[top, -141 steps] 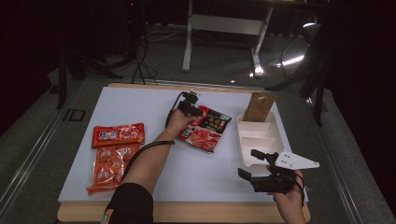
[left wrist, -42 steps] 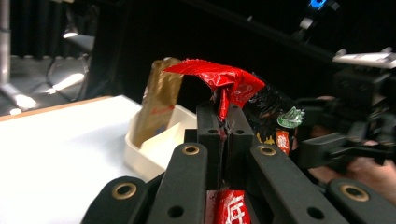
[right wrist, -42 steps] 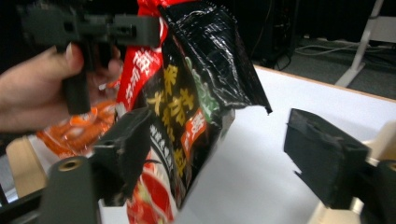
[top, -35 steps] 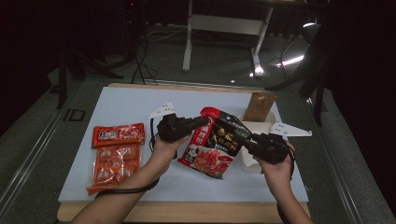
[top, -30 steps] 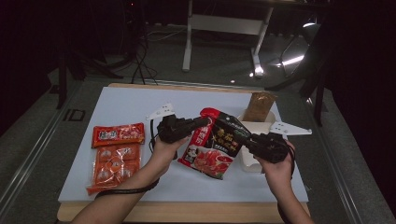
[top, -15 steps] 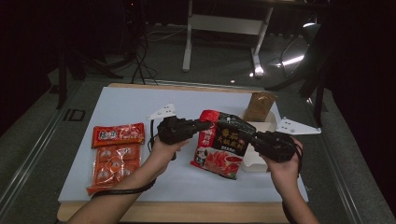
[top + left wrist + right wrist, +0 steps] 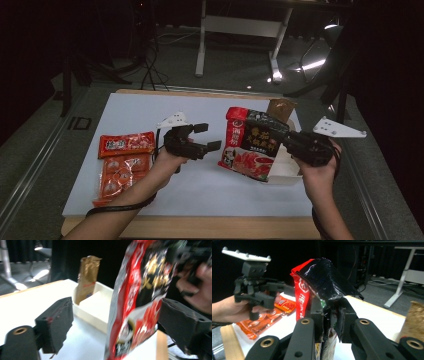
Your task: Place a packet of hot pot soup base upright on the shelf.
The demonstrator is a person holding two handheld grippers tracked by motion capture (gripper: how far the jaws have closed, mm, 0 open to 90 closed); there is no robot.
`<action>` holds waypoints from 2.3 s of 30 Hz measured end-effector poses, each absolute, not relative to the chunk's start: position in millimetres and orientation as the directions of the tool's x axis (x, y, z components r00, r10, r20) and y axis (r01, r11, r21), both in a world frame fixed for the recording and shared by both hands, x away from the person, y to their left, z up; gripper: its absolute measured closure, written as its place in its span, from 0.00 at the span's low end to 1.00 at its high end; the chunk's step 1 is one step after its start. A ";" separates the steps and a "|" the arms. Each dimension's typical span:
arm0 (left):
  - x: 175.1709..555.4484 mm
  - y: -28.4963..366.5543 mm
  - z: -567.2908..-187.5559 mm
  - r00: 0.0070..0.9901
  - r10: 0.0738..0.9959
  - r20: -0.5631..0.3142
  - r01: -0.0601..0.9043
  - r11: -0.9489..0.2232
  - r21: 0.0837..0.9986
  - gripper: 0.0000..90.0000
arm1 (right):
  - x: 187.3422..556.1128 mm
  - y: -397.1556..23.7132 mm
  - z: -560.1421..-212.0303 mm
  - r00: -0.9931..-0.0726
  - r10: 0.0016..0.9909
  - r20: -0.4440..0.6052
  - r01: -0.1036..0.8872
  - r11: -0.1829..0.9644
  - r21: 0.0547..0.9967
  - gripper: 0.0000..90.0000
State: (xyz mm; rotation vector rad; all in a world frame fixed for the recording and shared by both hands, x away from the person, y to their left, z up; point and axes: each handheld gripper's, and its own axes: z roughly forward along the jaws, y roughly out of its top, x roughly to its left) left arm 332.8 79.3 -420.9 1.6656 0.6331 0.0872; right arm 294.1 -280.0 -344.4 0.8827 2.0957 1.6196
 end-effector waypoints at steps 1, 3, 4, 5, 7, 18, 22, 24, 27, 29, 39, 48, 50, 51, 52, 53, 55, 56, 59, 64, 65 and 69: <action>331.5 80.2 -421.1 0.842 0.455 -0.290 0.356 -0.065 0.932 0.13 | 295.3 -281.9 -342.1 -0.742 0.663 0.093 0.256 0.152 0.955 0.87; 328.2 81.9 -421.4 0.845 0.458 -0.276 0.347 -0.078 0.935 0.04 | 298.2 -285.9 -337.5 -0.738 0.669 0.092 0.255 0.150 0.955 0.87; 325.8 83.7 -421.2 0.844 0.462 -0.274 0.350 -0.085 0.933 0.02 | 299.6 -287.7 -335.9 -0.735 0.671 0.092 0.254 0.148 0.956 0.87; 323.3 85.6 -421.3 0.845 0.458 -0.275 0.347 -0.081 0.934 0.02 | 301.9 -290.5 -333.5 -0.731 0.676 0.090 0.254 0.148 0.956 0.87; 317.9 88.6 -420.7 0.847 0.465 -0.259 0.341 -0.101 0.935 0.02 | 305.6 -295.2 -330.7 -0.724 0.683 0.095 0.256 0.138 0.957 0.87; 286.5 111.3 -430.2 0.851 0.477 -0.220 0.322 -0.144 0.936 0.02 | 325.2 -321.1 -317.7 -0.685 0.724 0.080 0.241 0.121 0.963 0.87; 278.9 118.2 -437.4 0.844 0.485 -0.229 0.335 -0.144 0.931 0.02 | 334.2 -333.0 -316.4 -0.667 0.741 0.077 0.236 0.112 0.965 0.87; 274.9 120.1 -442.7 0.839 0.494 -0.226 0.341 -0.155 0.927 0.02 | 338.6 -338.0 -316.8 -0.659 0.749 0.072 0.232 0.111 0.966 0.87; 268.4 122.9 -452.0 0.842 0.490 -0.226 0.353 -0.184 0.917 0.02 | 345.6 -345.1 -318.0 -0.646 0.760 0.071 0.234 0.109 0.966 0.87; 263.6 125.3 -457.1 0.843 0.490 -0.219 0.350 -0.193 0.917 0.02 | 350.5 -350.0 -318.8 -0.638 0.767 0.072 0.237 0.107 0.966 0.87; 241.0 132.4 -481.3 0.841 0.495 -0.217 0.365 -0.223 0.904 0.02 | 372.5 -368.9 -329.0 -0.599 0.798 0.074 0.261 0.107 0.959 0.87; 234.8 136.6 -494.0 0.825 0.504 -0.255 0.397 -0.197 0.896 0.02 | 394.9 -376.7 -348.1 -0.605 0.793 0.079 0.283 0.121 0.952 0.86; 235.8 137.9 -494.8 0.816 0.517 -0.258 0.404 -0.191 0.895 0.02 | 399.1 -377.3 -351.8 -0.609 0.790 0.077 0.284 0.127 0.950 0.86; 236.0 138.2 -494.9 0.817 0.518 -0.255 0.401 -0.190 0.896 0.02 | 401.5 -377.7 -354.3 -0.613 0.786 0.077 0.283 0.127 0.951 0.86; 236.2 138.2 -495.0 0.816 0.522 -0.249 0.398 -0.194 0.897 0.02 | 403.7 -377.8 -356.6 -0.614 0.786 0.074 0.283 0.132 0.950 0.86; 236.4 138.4 -495.1 0.816 0.525 -0.243 0.395 -0.198 0.897 0.02 | 408.0 -377.7 -361.4 -0.615 0.785 0.074 0.289 0.137 0.947 0.86; 236.8 139.3 -495.7 0.815 0.523 -0.250 0.396 -0.188 0.899 0.02 | 410.9 -377.2 -366.4 -0.616 0.784 0.070 0.289 0.143 0.947 0.86; 237.0 139.5 -496.0 0.814 0.523 -0.251 0.397 -0.187 0.898 0.02 | 410.9 -377.2 -366.4 -0.616 0.784 0.070 0.289 0.143 0.947 0.86; 237.4 139.7 -497.0 0.814 0.524 -0.250 0.399 -0.192 0.897 0.02 | 413.3 -377.9 -375.4 -0.626 0.776 0.080 0.292 0.139 0.946 0.86; 238.7 139.6 -499.4 0.814 0.521 -0.256 0.404 -0.192 0.894 0.02 | 411.9 -377.3 -381.3 -0.643 0.760 0.092 0.287 0.128 0.949 0.86; 238.7 139.6 -499.4 0.814 0.521 -0.256 0.404 -0.192 0.894 0.02 | 411.9 -377.3 -381.3 -0.643 0.760 0.092 0.287 0.128 0.949 0.86; 238.6 139.0 -500.4 0.816 0.518 -0.258 0.404 -0.191 0.894 0.02 | 409.9 -372.7 -383.6 -0.671 0.735 0.095 0.283 0.135 0.950 0.85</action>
